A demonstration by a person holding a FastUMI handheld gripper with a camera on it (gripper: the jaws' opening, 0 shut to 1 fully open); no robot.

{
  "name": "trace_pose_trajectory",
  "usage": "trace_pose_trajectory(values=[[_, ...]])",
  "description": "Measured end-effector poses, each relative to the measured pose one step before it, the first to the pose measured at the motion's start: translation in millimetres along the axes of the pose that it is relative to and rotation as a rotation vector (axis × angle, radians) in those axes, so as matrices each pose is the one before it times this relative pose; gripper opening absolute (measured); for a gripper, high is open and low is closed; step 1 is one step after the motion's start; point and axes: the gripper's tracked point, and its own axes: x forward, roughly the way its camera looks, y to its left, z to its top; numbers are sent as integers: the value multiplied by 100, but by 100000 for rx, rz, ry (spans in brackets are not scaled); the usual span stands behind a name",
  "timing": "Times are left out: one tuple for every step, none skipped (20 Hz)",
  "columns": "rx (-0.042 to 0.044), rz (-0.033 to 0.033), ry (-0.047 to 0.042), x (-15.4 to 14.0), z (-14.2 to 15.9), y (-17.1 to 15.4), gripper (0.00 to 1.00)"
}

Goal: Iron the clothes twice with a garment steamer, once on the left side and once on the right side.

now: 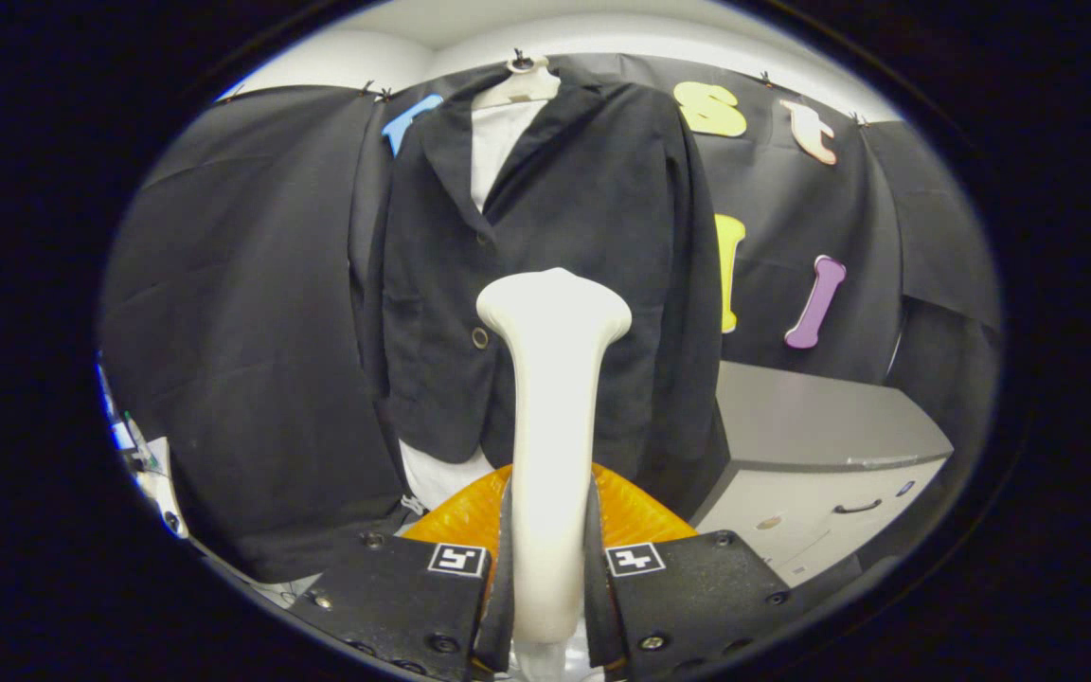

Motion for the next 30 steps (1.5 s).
trace_pose_trajectory(values=[[89,455,-2322,-273,1310,403,33],[-615,407,-2402,-156,1220,453,33],[-140,459,-2302,9,1263,513,33],[-71,306,-1920,-21,1061,578,33],[-47,225,-1512,142,1053,533,33],[81,249,-1427,170,974,614,33],[34,291,-1385,290,1152,592,33],[130,265,-1574,254,978,536,33],[185,367,-1707,281,1075,625,33],[-13,447,-1606,227,1027,766,33],[-165,572,-1376,330,1028,705,33],[221,853,-1535,356,990,906,33],[183,891,-1600,441,959,912,33],[-196,608,-1524,338,991,1039,33],[-173,867,-1470,349,1015,997,33],[63,1005,-1789,312,892,1111,33],[-240,629,-1859,265,946,854,33],[-482,358,-1696,621,947,847,33],[-216,421,-1400,723,902,853,33],[-340,456,-1228,747,848,773,33],[-451,293,-1233,667,737,692,33],[-884,-37,-864,660,613,649,33],[-379,78,-534,605,530,615,33],[-67,24,-315,730,384,565,33],[-631,-513,-290,741,420,345,33],[-201,-535,-240,636,286,204,33],[103,-62,-333,646,279,367,33],[-453,-30,119,529,149,315,33],[104,5,-54,478,130,285,33],[-626,-397,199,471,-45,132,33]])
